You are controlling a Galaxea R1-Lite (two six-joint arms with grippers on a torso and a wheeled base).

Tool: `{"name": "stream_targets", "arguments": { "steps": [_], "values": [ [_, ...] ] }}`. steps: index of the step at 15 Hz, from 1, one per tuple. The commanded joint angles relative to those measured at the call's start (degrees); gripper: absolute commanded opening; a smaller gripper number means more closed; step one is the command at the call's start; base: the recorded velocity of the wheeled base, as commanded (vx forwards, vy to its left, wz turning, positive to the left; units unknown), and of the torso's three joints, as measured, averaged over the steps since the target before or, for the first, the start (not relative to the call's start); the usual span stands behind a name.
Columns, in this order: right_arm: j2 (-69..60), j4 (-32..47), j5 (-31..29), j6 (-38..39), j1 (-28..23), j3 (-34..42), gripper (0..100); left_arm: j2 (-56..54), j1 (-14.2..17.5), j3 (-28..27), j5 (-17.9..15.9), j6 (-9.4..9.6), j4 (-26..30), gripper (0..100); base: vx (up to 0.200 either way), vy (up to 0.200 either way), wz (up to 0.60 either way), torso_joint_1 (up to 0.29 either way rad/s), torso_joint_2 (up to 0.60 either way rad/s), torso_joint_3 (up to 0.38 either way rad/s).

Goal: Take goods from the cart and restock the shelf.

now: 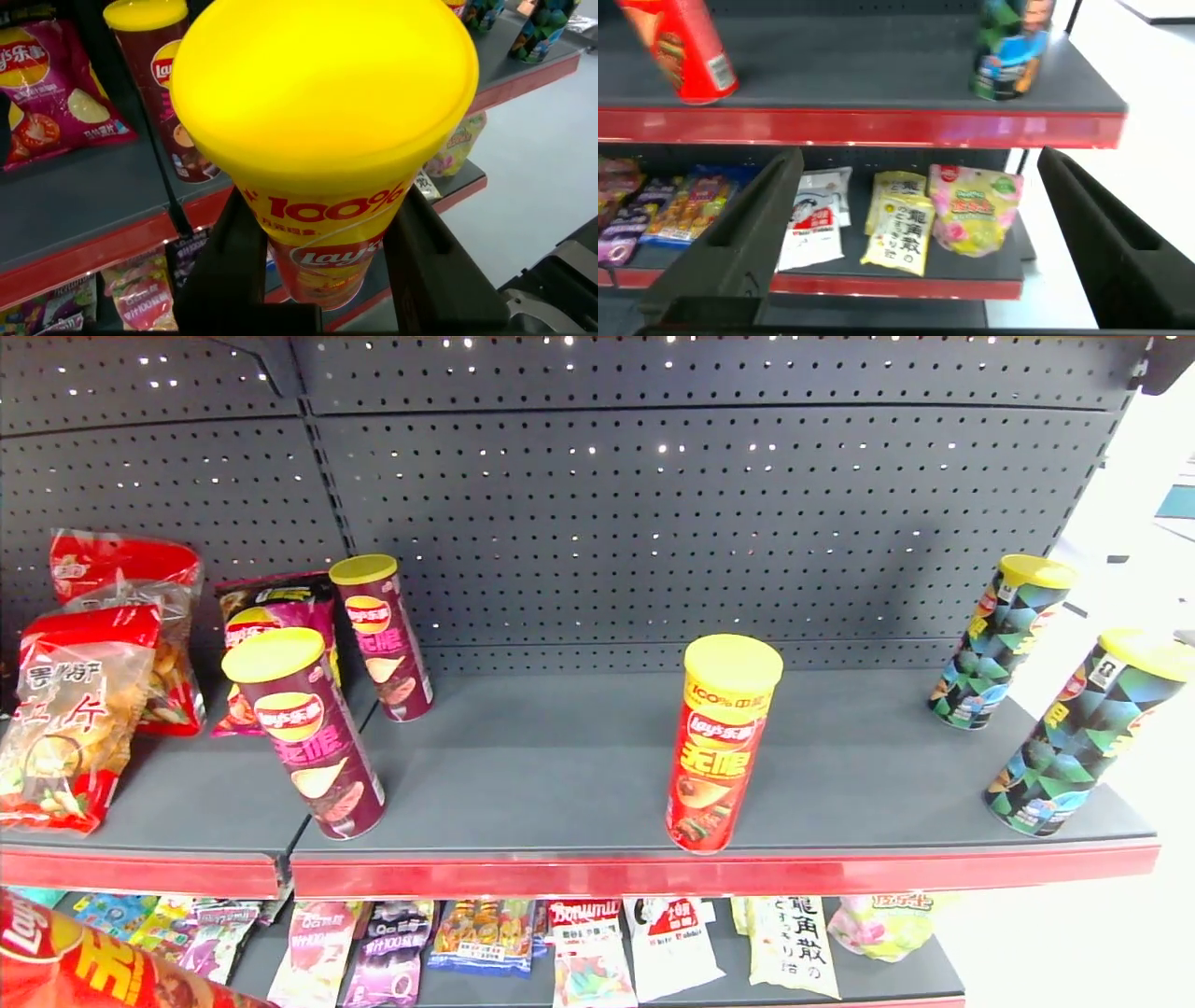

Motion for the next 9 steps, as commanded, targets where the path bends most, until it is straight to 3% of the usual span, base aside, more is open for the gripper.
{"name": "stream_targets", "arguments": {
  "steps": [1, 5, 9],
  "values": [
    [0.09, -0.01, 0.02, 0.0, -0.12, 0.0, 100, 0.01, 0.01, 0.0, 0.01, -0.03, 0.02, 0, 0.0, 0.0, -0.6, 0.002, 0.0, -0.002],
    [0.09, -0.01, 0.02, 0.0, -0.03, 0.0, 100, 0.01, 0.01, -0.26, 0.1, -0.12, -0.16, 0, 0.0, 0.0, -0.6, 0.004, 0.0, 0.005],
    [0.09, -0.01, 0.02, 0.0, -0.03, 0.0, 100, 0.97, 0.1, -0.17, 0.36, -1.0, -2.27, 0, 0.0, 0.0, 0.0, 0.0, 0.0, 0.0]
  ]
}}
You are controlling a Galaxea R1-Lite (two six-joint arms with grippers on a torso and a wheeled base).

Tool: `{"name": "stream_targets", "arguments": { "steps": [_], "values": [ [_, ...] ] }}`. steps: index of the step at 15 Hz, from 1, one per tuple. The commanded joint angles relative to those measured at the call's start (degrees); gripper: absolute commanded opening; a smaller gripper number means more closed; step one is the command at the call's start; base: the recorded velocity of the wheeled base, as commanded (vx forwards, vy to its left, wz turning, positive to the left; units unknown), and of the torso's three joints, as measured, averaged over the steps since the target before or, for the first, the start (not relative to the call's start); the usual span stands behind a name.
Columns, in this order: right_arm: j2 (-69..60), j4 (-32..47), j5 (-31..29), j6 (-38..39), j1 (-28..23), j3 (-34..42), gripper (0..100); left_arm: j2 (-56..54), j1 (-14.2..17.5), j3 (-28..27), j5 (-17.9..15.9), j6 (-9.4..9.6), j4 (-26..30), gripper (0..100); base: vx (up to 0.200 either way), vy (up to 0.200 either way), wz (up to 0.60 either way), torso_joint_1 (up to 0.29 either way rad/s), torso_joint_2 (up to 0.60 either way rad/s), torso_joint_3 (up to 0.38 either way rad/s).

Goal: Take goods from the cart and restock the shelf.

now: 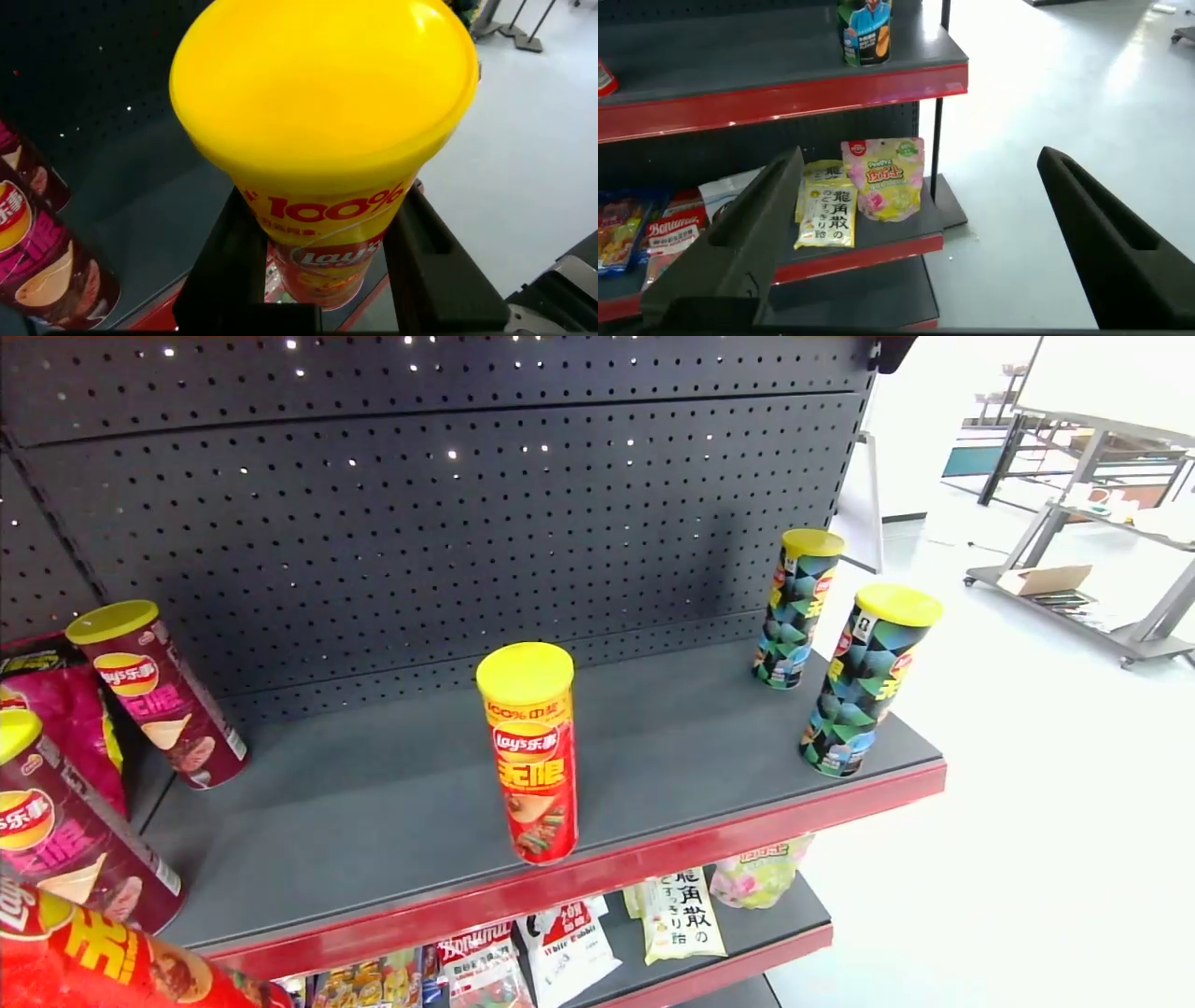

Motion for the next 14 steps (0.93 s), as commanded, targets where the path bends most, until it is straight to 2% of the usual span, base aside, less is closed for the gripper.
{"name": "stream_targets", "arguments": {
  "steps": [1, 4, 8, 13, 14],
  "values": [
    [0.09, 0.01, 0.02, 0.06, 0.02, 0.0, 100, 0.94, 0.03, 0.11, 0.04, -0.05, -0.38, 0, 0.0, 0.0, 0.0, 0.0, 0.0, 0.0],
    [0.09, 0.01, 0.02, 0.06, -0.07, 0.0, 100, 4.1, 0.03, -0.42, 0.04, -0.05, -1.43, 0, 0.0, 0.0, 0.0, 0.0, 0.0, 0.0],
    [0.09, 0.01, 0.02, 0.06, -0.07, 0.0, 100, 17.37, 0.03, -1.3, -0.05, 0.04, -9.43, 0, 0.0, 0.0, 0.0, 0.0, 0.0, 0.0],
    [0.09, 0.01, 0.02, 0.06, 0.02, 0.0, 100, 34.77, -0.15, -6.13, -0.23, 2.76, -16.73, 0, 0.0, 0.0, 0.0, 0.0, 0.0, 0.0],
    [0.09, 0.01, 0.02, 0.06, -0.07, 0.0, 100, 38.11, -0.15, -6.31, -0.14, 3.9, -19.27, 0, 0.0, 0.0, 0.0, 0.0, 0.0, 0.0]
  ]
}}
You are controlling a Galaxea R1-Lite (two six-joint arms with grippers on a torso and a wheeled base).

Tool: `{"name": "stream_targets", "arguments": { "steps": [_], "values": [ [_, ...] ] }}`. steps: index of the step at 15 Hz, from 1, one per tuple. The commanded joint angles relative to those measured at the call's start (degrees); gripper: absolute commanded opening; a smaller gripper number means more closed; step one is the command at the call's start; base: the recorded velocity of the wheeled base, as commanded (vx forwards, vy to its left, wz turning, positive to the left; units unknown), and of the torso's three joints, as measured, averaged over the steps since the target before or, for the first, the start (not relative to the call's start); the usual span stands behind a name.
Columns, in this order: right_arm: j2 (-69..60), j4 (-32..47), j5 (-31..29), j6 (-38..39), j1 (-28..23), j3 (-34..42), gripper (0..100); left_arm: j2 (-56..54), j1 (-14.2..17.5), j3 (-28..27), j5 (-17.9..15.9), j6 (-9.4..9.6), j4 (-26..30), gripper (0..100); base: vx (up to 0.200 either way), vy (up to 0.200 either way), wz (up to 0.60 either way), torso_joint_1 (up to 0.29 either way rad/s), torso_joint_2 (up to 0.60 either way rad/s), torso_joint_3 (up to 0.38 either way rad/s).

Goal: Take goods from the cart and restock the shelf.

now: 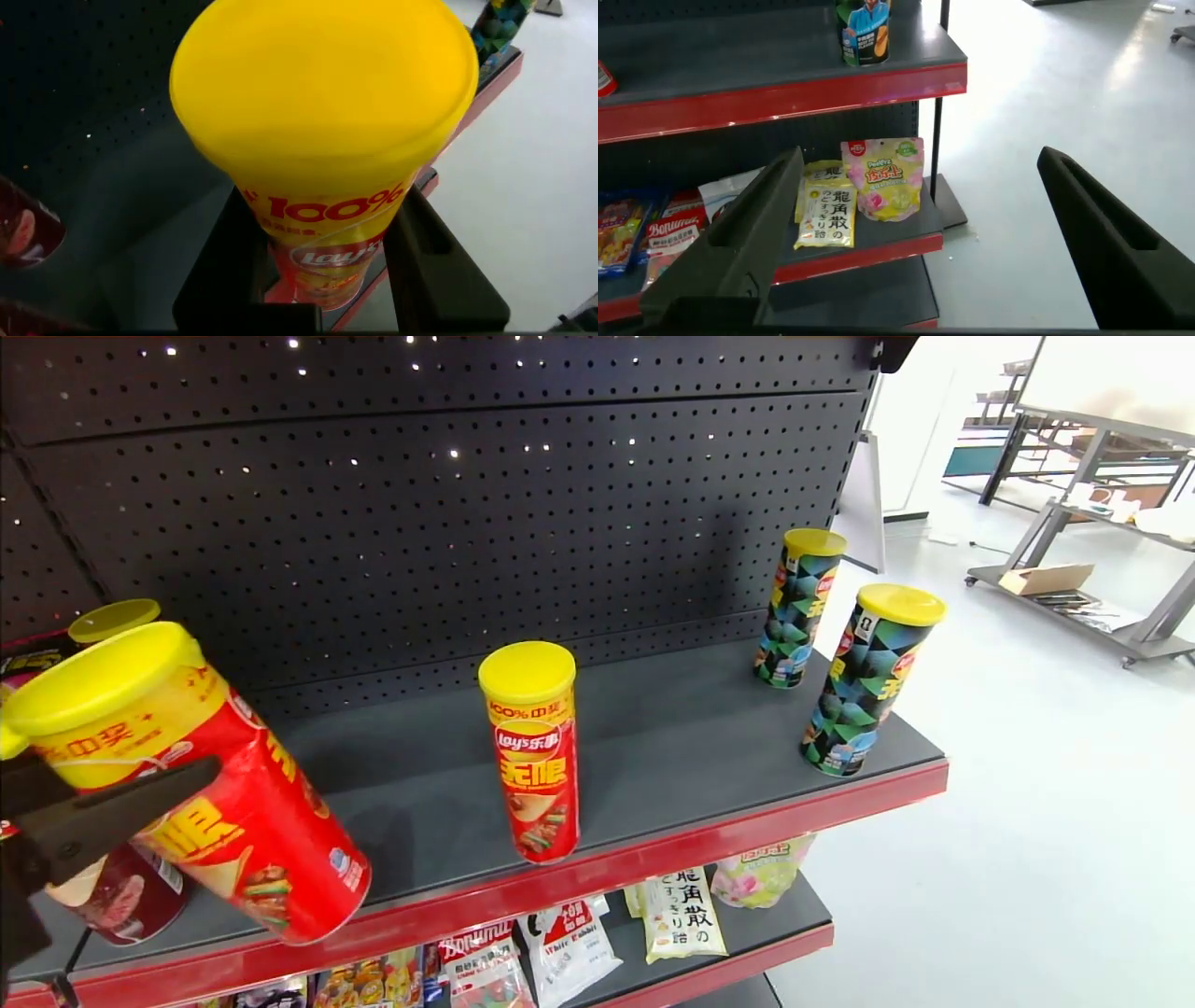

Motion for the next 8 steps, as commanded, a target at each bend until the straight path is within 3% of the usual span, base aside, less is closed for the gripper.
{"name": "stream_targets", "arguments": {
  "steps": [1, 3, 8],
  "values": [
    [0.09, -0.01, 0.02, -0.01, -0.01, 0.0, 100, 12.21, -0.13, -1.91, -0.01, 1.81, -5.55, 0, 0.0, 0.0, 0.0, 0.0, 0.0, 0.0],
    [0.09, -0.01, 0.02, -0.01, -0.01, 0.0, 100, 16.69, -0.21, -3.06, -0.09, 2.08, -9.15, 0, 0.0, 0.0, 0.0, 0.0, 0.0, 0.0],
    [0.09, -0.01, 0.02, -0.01, 0.08, 0.0, 100, 24.77, -0.21, -8.59, -0.71, 2.69, -10.12, 0, 0.0, 0.0, 0.0, 0.0, 0.0, 0.0]
  ]
}}
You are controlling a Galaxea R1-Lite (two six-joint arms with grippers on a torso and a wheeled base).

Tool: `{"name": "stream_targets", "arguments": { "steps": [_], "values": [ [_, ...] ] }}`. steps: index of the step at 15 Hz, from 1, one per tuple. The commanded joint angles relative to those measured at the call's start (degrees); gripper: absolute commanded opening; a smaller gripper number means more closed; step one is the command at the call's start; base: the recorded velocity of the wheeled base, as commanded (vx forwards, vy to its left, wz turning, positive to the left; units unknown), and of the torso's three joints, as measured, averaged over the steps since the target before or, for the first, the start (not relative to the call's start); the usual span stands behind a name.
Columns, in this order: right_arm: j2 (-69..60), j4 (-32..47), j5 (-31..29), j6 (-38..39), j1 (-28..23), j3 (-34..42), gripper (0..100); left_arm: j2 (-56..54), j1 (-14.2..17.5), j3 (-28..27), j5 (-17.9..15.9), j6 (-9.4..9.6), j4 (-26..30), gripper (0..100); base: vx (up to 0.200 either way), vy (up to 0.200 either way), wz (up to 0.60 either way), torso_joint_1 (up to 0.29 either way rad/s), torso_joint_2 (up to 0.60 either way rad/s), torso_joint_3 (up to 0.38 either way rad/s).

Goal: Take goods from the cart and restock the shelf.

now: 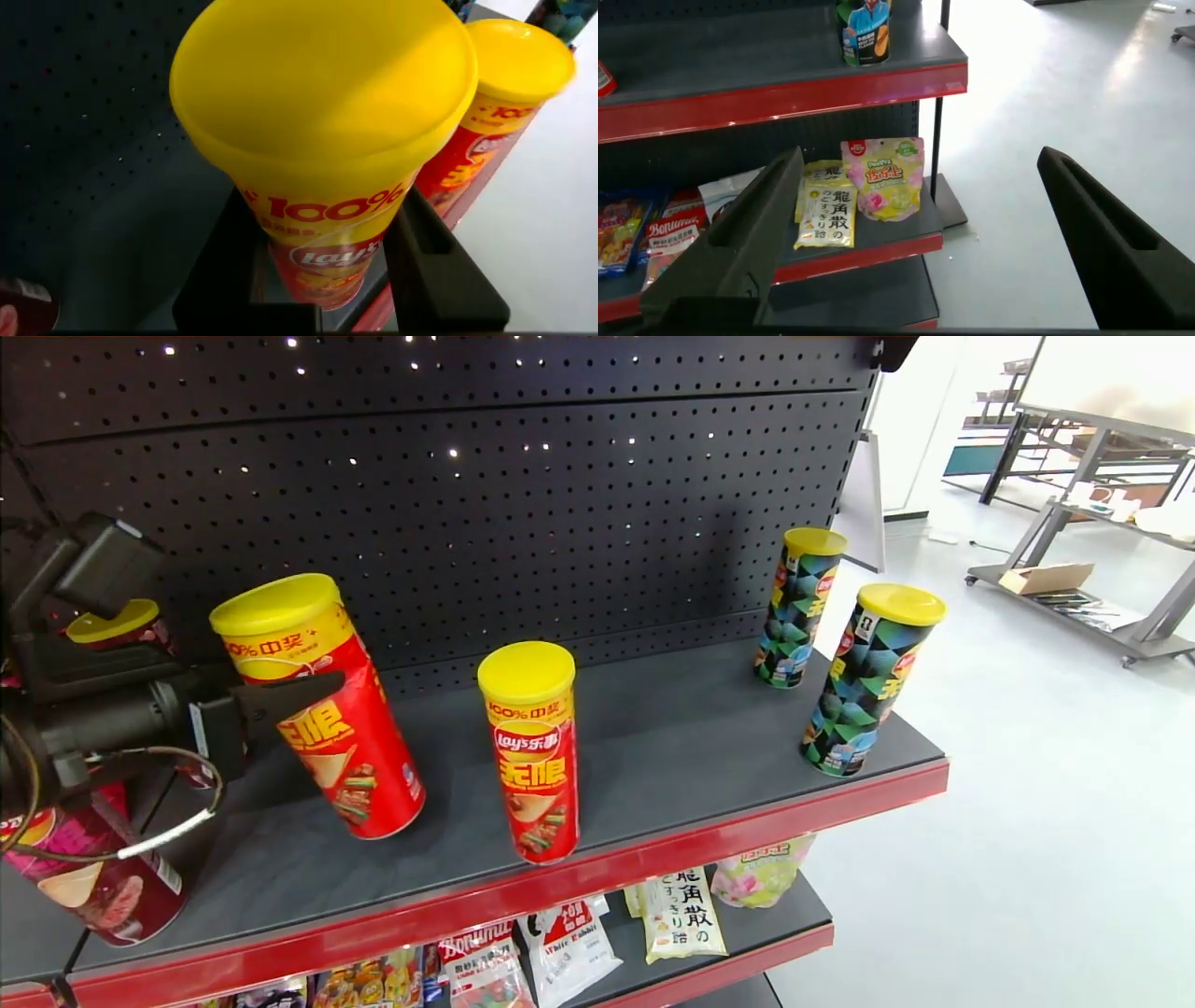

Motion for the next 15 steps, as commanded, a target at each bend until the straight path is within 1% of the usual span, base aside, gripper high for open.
{"name": "stream_targets", "arguments": {
  "steps": [1, 2, 3, 4, 5, 6, 7, 10, 11, 12, 13, 15],
  "values": [
    [0.09, -0.01, 0.02, -0.01, 0.04, 0.0, 100, 9.97, -0.02, -6.15, -0.1, -0.4, -0.78, 0, 0.0, 0.0, 0.0, 0.0, 0.0, 0.0],
    [0.09, -0.01, 0.02, -0.01, 0.04, 0.0, 100, 13.04, -0.11, -8.08, -0.19, -0.22, -2.1, 0, 0.0, 0.0, 0.0, 0.0, 0.0, 0.0],
    [0.09, -0.01, 0.02, -0.01, -0.05, 0.0, 100, 14.01, -0.11, -8.52, -0.28, -0.13, -2.63, 0, 0.0, 0.0, 0.0, 0.0, 0.0, 0.0],
    [0.09, -0.01, 0.02, -0.01, 0.04, 0.0, 100, 19.11, -1.25, -10.45, -0.28, 0.04, -6.05, 0, 0.0, 0.0, 0.0, 0.0, 0.0, 0.0],
    [0.09, -0.01, 0.02, -0.01, -0.05, 0.0, 100, 22.27, -1.6, -12.04, -0.19, 0.04, -8.69, 0, 0.0, 0.0, 0.0, 0.0, 0.0, 0.0],
    [0.09, -0.01, 0.02, -0.01, 0.04, 0.0, 100, 27.11, -2.13, -14.67, -0.19, -0.13, -12.91, 0, 0.0, 0.0, 0.0, 0.0, 0.0, 0.0],
    [0.09, -0.01, 0.02, -0.01, -0.05, 0.0, 100, 28.95, -3.62, -16.69, -0.19, -0.4, -13.61, 0, 0.0, 0.0, 0.0, 0.0, 0.0, 0.0],
    [0.09, -0.01, 0.02, -0.01, -0.05, 0.0, 100, 32.29, -5.2, -21.62, -0.28, -0.22, -13.52, 0, 0.0, 0.0, 0.0, 0.0, 0.0, 0.0],
    [0.09, -0.01, 0.02, -0.01, -0.05, 0.0, 100, 32.56, -5.47, -21.97, -0.36, -0.22, -13.52, 0, 0.0, 0.0, 0.0, 0.0, 0.0, 0.0],
    [0.09, -0.01, 0.02, -0.01, -0.05, 0.0, 100, 33.52, -6.52, -22.49, -0.36, -0.22, -13.52, 0, 0.0, 0.0, 0.0, 0.0, 0.0, 0.0],
    [0.09, -0.01, 0.02, -0.01, -0.05, 0.0, 100, 33.87, -6.79, -22.58, -0.36, -0.13, -13.61, 0, 0.0, 0.0, 0.0, 0.0, 0.0, 0.0],
    [0.09, -0.01, 0.02, -0.01, -0.05, 0.0, 100, 36.07, -7.14, -24.69, -0.28, 0.04, -13.61, 0, 0.0, 0.0, 0.0, 0.0, 0.0, 0.0]
  ]
}}
